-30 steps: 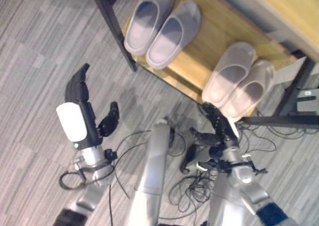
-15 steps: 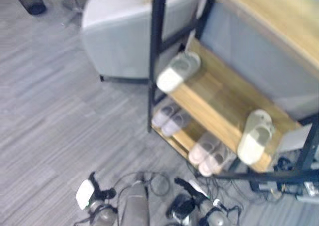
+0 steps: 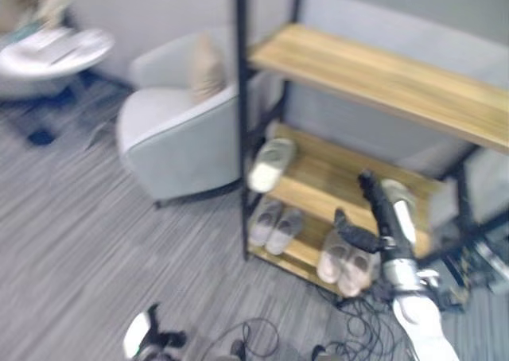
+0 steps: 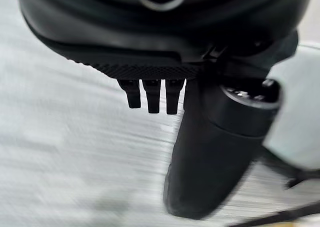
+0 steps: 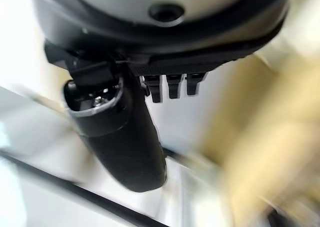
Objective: Arrange the slippers neatly on the shoe rack.
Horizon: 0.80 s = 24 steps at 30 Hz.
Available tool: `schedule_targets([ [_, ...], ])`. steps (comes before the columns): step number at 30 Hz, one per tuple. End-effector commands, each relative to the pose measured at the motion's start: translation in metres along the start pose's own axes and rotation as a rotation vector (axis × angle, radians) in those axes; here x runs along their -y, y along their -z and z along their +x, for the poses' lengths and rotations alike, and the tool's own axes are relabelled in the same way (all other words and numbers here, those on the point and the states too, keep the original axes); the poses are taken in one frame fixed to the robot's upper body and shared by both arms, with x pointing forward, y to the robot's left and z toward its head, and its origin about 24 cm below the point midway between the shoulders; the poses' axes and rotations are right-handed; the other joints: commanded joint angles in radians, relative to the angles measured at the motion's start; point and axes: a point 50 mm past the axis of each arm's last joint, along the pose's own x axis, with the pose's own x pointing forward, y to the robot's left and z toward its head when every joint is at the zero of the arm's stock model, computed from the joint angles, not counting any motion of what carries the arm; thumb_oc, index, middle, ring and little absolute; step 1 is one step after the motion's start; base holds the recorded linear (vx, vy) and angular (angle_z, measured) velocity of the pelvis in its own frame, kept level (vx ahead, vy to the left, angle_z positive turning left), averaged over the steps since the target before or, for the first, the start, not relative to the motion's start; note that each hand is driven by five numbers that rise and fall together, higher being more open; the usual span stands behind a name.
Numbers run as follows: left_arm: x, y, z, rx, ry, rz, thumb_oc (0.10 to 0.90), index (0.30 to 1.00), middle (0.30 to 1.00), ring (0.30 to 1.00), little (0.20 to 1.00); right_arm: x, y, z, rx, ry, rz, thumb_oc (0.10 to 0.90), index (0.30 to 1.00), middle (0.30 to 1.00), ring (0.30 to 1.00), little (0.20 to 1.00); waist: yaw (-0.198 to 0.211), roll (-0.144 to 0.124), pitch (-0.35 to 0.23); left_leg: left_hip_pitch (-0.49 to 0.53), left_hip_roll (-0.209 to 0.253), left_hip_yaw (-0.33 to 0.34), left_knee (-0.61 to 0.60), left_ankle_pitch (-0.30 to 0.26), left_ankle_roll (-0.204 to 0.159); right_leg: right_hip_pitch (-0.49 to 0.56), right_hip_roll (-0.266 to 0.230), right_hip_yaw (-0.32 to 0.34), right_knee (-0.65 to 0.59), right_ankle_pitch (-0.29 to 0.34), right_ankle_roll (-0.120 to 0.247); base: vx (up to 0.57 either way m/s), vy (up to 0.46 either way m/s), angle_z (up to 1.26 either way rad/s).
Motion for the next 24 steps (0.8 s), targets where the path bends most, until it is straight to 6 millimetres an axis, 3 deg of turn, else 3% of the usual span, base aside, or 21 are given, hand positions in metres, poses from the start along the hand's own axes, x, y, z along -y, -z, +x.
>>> schedule_targets([
  [1, -0.003, -0.035, 0.007, 0.135, 0.0, 0.022, 0.8, 0.9, 0.9, 0.9, 0.9, -0.013, 0.026, 0.003, -0.071, -0.203, -0.093, 0.8, 0.9, 0.9, 0.9, 0.9, 0.035, 0.018, 0.005, 0.069, 0.017, -0.035, -0.145, 0.065, -0.072, 0.0, 0.109, -0.113, -0.002, -0.145, -0.038, 0.05, -0.009, -1.18],
  [3, 0.002, -0.029, 0.005, 0.114, 0.024, 0.025, 0.8, 0.9, 0.9, 0.9, 0.9, -0.015, 0.02, 0.01, -0.027, -0.225, -0.131, 0.8, 0.9, 0.9, 0.9, 0.9, 0.041, 0.025, -0.001, 0.079, 0.011, -0.018, -0.158, 0.074, -0.073, 0.01, 0.123, -0.145, -0.03, -0.158, -0.046, 0.08, -0.086, -0.83],
  [5, 0.008, -0.033, 0.003, 0.123, 0.045, 0.018, 0.8, 0.9, 0.9, 0.9, 0.9, -0.015, 0.017, 0.018, -0.002, -0.222, -0.17, 0.8, 0.9, 0.9, 0.9, 0.9, 0.044, 0.029, -0.009, 0.083, 0.002, -0.023, -0.164, 0.079, -0.07, 0.031, 0.142, -0.11, -0.066, -0.171, -0.054, 0.12, -0.144, -0.19],
  [6, 0.013, -0.044, 0.0, 0.17, 0.056, -0.005, 0.8, 0.9, 0.9, 0.9, 0.9, -0.016, 0.019, 0.026, -0.004, -0.199, -0.164, 0.8, 0.9, 0.9, 0.9, 0.9, 0.053, 0.027, -0.017, 0.083, 0.0, -0.031, -0.157, 0.073, -0.07, 0.054, 0.161, -0.053, -0.114, -0.182, -0.073, 0.13, -0.161, 0.11],
  [8, 0.016, -0.048, -0.002, 0.191, 0.067, -0.011, 0.8, 0.9, 0.9, 0.9, 0.9, -0.014, 0.014, 0.033, 0.032, -0.189, -0.195, 0.8, 0.9, 0.9, 0.9, 0.9, 0.06, 0.027, -0.022, 0.082, 0.002, -0.027, -0.144, 0.065, -0.071, 0.064, 0.164, -0.045, -0.129, -0.181, -0.079, 0.11, -0.165, 0.09],
  [9, 0.025, -0.063, -0.008, 0.274, 0.099, 0.009, 0.8, 0.9, 0.9, 0.9, 0.9, -0.008, 0.003, 0.046, 0.101, -0.138, -0.213, 0.8, 0.9, 0.9, 0.9, 0.9, 0.072, 0.022, -0.011, 0.049, 0.015, -0.022, -0.024, 0.076, -0.091, 0.085, 0.16, -0.048, -0.144, -0.186, -0.091, 0.04, -0.127, 0.0],
  [10, 0.025, -0.063, -0.008, 0.275, 0.099, 0.009, 0.8, 0.9, 0.9, 0.9, 0.9, -0.008, 0.003, 0.047, 0.102, -0.137, -0.213, 0.8, 0.9, 0.9, 0.9, 0.9, 0.07, 0.022, -0.009, 0.043, 0.017, -0.024, -0.012, 0.071, -0.092, 0.086, 0.161, -0.05, -0.146, -0.185, -0.092, 0.02, -0.253, -0.02],
  [11, 0.031, -0.081, -0.012, 0.348, 0.118, -0.005, 0.8, 0.9, 0.9, 0.9, 0.9, -0.003, -0.011, 0.06, 0.184, -0.087, -0.213, 0.8, 0.9, 0.9, 0.9, 0.9, 0.088, 0.009, 0.02, -0.029, 0.032, -0.05, 0.122, 0.134, -0.127, 0.116, 0.161, -0.057, -0.166, -0.192, -0.113, -0.02, -0.132, 0.07],
  [13, 0.033, -0.092, -0.015, 0.393, 0.124, -0.007, 0.8, 0.9, 0.9, 0.9, 0.9, -0.003, -0.018, 0.067, 0.221, -0.075, -0.2, 0.8, 0.9, 0.9, 0.9, 0.9, 0.098, 0.001, 0.036, -0.073, 0.03, -0.087, 0.204, 0.151, -0.135, 0.128, 0.163, -0.062, -0.163, -0.201, -0.127, 0.04, -0.143, 0.46],
  [14, 0.036, -0.101, -0.02, 0.458, 0.134, 0.007, 0.8, 0.9, 0.9, 0.9, 0.9, -0.002, -0.023, 0.076, 0.252, -0.062, -0.208, 0.8, 0.9, 0.9, 0.9, 0.9, 0.113, -0.004, 0.045, -0.112, 0.017, -0.12, 0.219, 0.148, -0.121, 0.147, 0.165, -0.056, -0.159, -0.22, -0.135, 0.15, -0.11, 0.4],
  [17, 0.043, -0.09, -0.023, 0.455, 0.165, 0.077, 0.8, 0.9, 0.9, 0.9, 0.9, 0.002, -0.024, 0.083, 0.26, -0.045, -0.235, 0.8, 0.9, 0.9, 0.9, 0.9, 0.128, -0.005, 0.035, -0.12, 0.026, -0.116, 0.051, 0.124, -0.102, 0.167, 0.17, -0.046, -0.168, -0.245, -0.124, 0.18, -0.004, -0.01],
  [18, 0.043, -0.09, -0.023, 0.455, 0.165, 0.077, 0.8, 0.9, 0.9, 0.9, 0.9, 0.002, -0.024, 0.083, 0.26, -0.045, -0.235, 0.8, 0.9, 0.9, 0.9, 0.9, 0.128, -0.006, 0.036, -0.118, 0.026, -0.115, 0.049, 0.124, -0.102, 0.167, 0.17, -0.046, -0.168, -0.245, -0.124, 0.16, 0.032, -0.01],
  [19, 0.046, -0.08, -0.024, 0.441, 0.189, 0.136, 0.8, 0.9, 0.9, 0.9, 0.9, 0.008, -0.023, 0.091, 0.252, -0.011, -0.278, 0.8, 0.9, 0.9, 0.9, 0.9, 0.146, 0.002, 0.036, -0.135, 0.013, -0.181, -0.019, 0.146, -0.102, 0.161, 0.179, -0.03, -0.151, -0.269, -0.122, 0.1, 0.018, -0.07],
  [22, 0.049, -0.07, -0.024, 0.415, 0.206, 0.187, 0.8, 0.9, 0.9, 0.9, 0.9, 0.013, -0.016, 0.094, 0.219, 0.0, -0.325, 0.8, 0.9, 0.9, 0.9, 0.9, 0.138, 0.01, 0.03, -0.123, 0.01, -0.199, -0.053, 0.144, -0.099, 0.153, 0.177, -0.012, -0.151, -0.272, -0.121, 0.1, 0.076, -0.19],
  [24, 0.044, -0.063, -0.021, 0.403, 0.207, 0.198, 0.8, 0.9, 0.9, 0.9, 0.9, 0.04, -0.024, 0.107, 0.253, 0.085, -0.507, 0.8, 0.9, 0.9, 0.9, 0.9, 0.146, 0.025, 0.038, -0.124, -0.007, -0.22, -0.086, 0.141, -0.086, 0.116, 0.166, 0.012, -0.147, -0.265, -0.114, 0.06, 0.132, -0.19],
])
